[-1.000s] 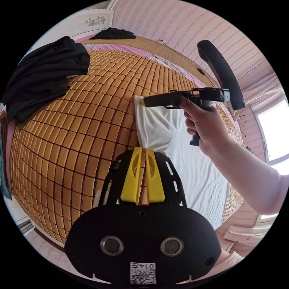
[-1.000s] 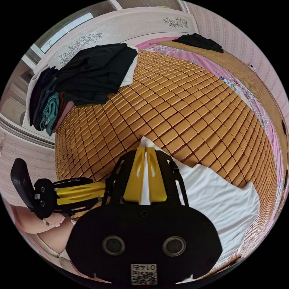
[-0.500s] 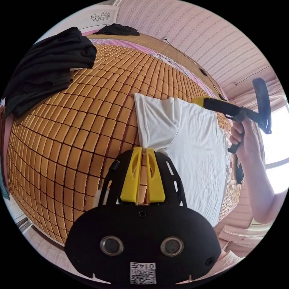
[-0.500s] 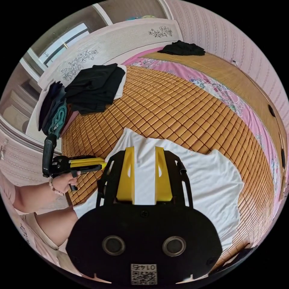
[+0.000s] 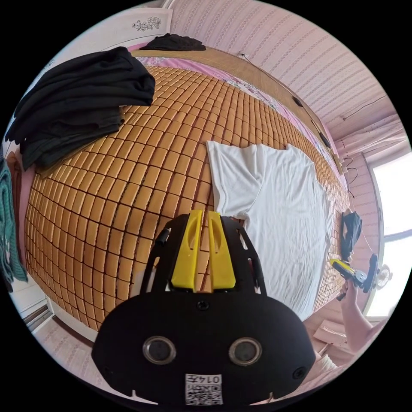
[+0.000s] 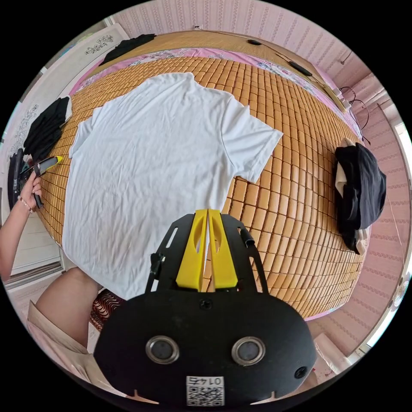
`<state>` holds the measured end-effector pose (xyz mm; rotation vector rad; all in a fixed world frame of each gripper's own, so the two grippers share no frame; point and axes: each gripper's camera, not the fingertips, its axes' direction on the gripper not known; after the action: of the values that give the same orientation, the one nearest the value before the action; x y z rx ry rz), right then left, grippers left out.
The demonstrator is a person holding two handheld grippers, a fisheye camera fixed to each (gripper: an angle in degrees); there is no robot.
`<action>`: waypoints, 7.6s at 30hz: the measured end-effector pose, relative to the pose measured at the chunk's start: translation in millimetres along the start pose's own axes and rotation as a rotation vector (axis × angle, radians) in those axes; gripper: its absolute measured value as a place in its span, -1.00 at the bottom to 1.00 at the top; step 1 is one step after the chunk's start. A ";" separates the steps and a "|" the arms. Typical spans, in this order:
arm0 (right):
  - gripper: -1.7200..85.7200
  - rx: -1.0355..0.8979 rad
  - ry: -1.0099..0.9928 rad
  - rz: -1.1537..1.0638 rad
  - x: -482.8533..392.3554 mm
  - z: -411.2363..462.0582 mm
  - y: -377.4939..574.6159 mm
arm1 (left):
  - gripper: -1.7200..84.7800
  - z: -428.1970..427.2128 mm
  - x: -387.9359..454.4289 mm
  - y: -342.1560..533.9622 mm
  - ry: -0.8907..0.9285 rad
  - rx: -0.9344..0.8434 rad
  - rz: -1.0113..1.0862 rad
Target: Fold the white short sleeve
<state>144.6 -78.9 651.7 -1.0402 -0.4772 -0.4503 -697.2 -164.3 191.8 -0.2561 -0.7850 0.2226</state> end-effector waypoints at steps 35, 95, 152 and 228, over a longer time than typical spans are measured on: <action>-0.72 0.141 -0.384 -0.578 -274.0 22.4 -176.6 | -0.82 26.3 -6.3 32.3 0.176 0.143 -0.133; -0.86 0.283 -0.328 -0.186 -29.5 70.1 -128.8 | -0.83 77.4 242.1 -29.2 0.179 -0.041 0.438; -0.73 0.313 -0.284 -0.002 312.5 174.4 -10.2 | -0.82 81.1 368.1 -195.4 0.067 0.128 0.469; -0.90 0.154 -0.459 0.038 258.8 194.7 349.6 | -0.93 -1.8 64.4 185.8 0.378 -0.070 0.282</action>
<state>520.3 213.9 636.6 -1.0005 -0.8852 -0.1332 -670.5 29.9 176.2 -0.4613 -0.3800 0.3998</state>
